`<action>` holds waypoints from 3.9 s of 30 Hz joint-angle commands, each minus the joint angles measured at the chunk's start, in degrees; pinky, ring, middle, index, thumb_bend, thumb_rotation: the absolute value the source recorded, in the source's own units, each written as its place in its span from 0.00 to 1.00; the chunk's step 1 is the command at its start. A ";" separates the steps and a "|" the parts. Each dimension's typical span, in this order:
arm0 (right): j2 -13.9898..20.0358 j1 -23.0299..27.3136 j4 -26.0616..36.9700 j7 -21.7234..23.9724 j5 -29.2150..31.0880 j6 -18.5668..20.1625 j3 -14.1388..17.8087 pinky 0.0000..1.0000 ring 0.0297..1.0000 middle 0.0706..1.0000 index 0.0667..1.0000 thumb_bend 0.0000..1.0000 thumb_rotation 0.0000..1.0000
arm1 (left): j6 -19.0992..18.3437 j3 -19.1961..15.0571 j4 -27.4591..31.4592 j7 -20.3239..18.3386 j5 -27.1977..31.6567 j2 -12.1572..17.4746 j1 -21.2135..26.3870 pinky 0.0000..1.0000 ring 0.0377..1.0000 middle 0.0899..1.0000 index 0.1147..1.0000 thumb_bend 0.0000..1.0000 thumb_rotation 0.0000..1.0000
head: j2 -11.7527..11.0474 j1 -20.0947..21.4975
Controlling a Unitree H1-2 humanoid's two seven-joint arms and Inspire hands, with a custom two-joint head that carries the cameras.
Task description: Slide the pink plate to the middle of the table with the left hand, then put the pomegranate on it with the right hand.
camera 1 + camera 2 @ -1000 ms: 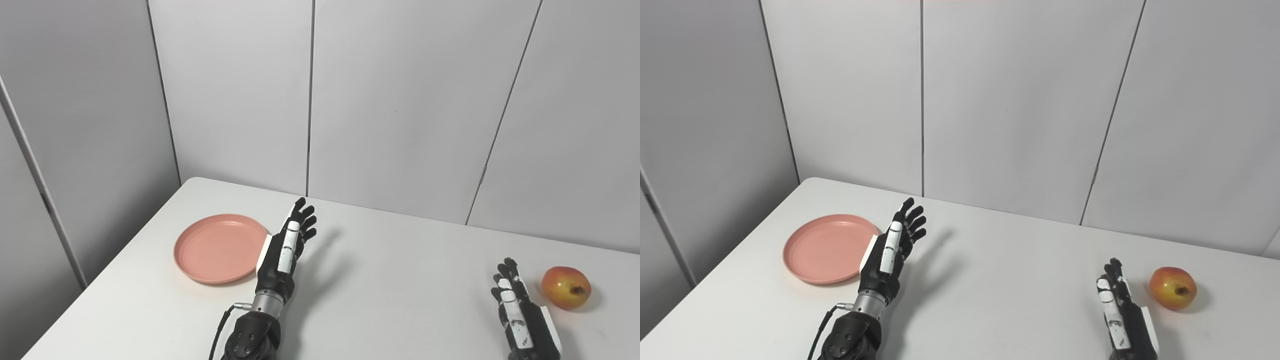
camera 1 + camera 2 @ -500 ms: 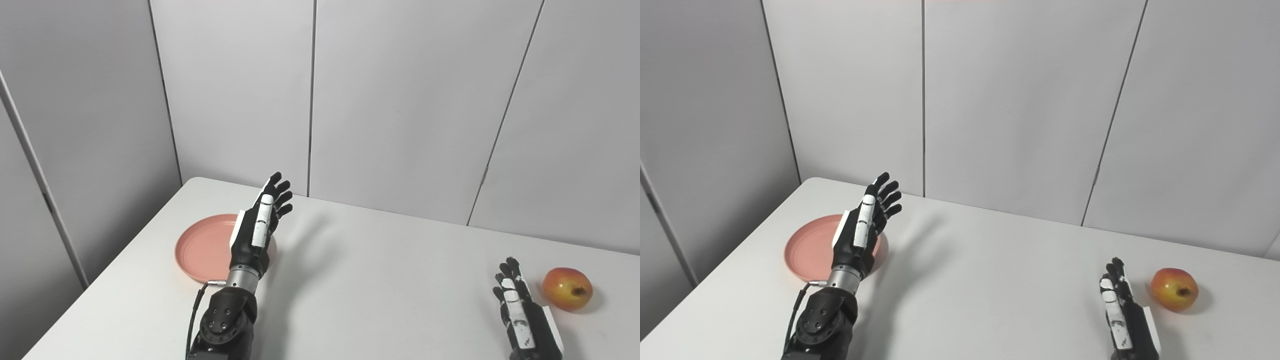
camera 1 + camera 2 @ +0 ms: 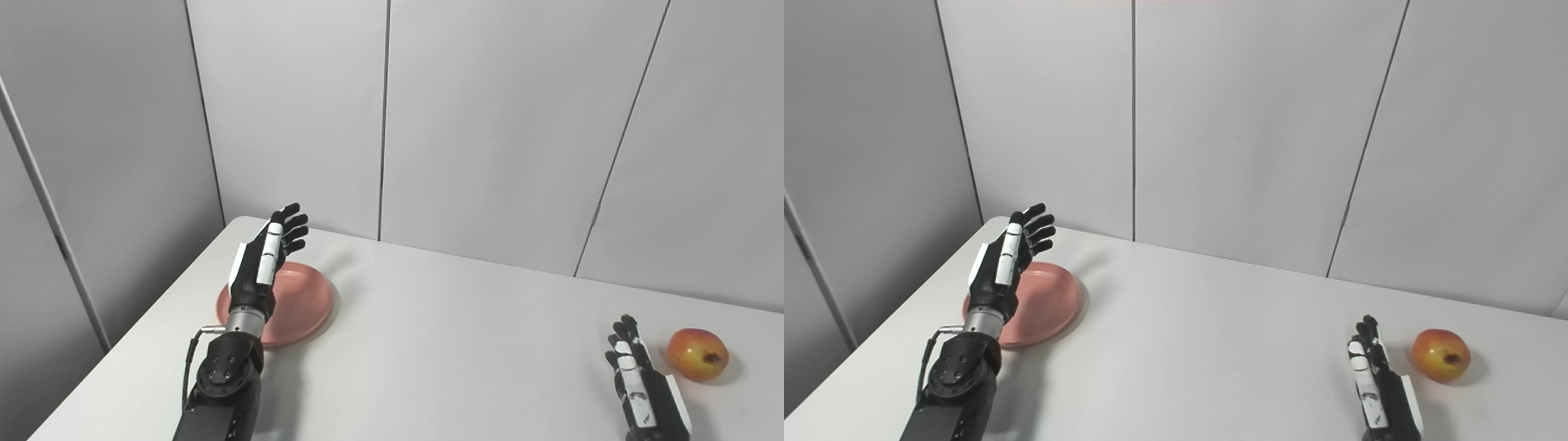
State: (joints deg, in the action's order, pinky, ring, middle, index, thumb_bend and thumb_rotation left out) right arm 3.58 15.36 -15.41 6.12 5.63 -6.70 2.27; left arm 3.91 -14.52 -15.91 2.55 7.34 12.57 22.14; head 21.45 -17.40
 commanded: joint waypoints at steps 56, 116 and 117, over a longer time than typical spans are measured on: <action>0.38 0.88 -0.60 0.57 2.27 -2.97 0.77 1.00 1.00 1.00 1.00 0.43 0.80 | 14.95 -2.99 -26.41 5.50 0.45 8.13 7.20 0.81 0.81 0.81 0.79 0.60 1.00 | -0.30 -2.28; 0.21 1.11 0.88 0.47 1.65 -2.47 0.15 1.00 1.00 1.00 1.00 0.47 0.80 | 1.87 0.63 -17.25 -4.07 7.76 -2.57 5.63 0.84 0.86 0.86 0.84 0.58 1.00 | 0.95 -0.60; 0.23 1.11 0.83 0.49 1.59 -2.58 0.11 1.00 1.00 1.00 1.00 0.46 0.80 | 1.70 0.73 -16.99 -4.02 7.70 -2.88 5.56 0.85 0.87 0.86 0.85 0.59 1.00 | 0.95 -0.60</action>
State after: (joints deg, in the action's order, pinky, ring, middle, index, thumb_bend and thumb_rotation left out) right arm 3.73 15.52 -15.48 6.26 7.28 -7.49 2.44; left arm 6.52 -14.03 -34.18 -1.54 14.90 10.03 26.85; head 22.32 -17.93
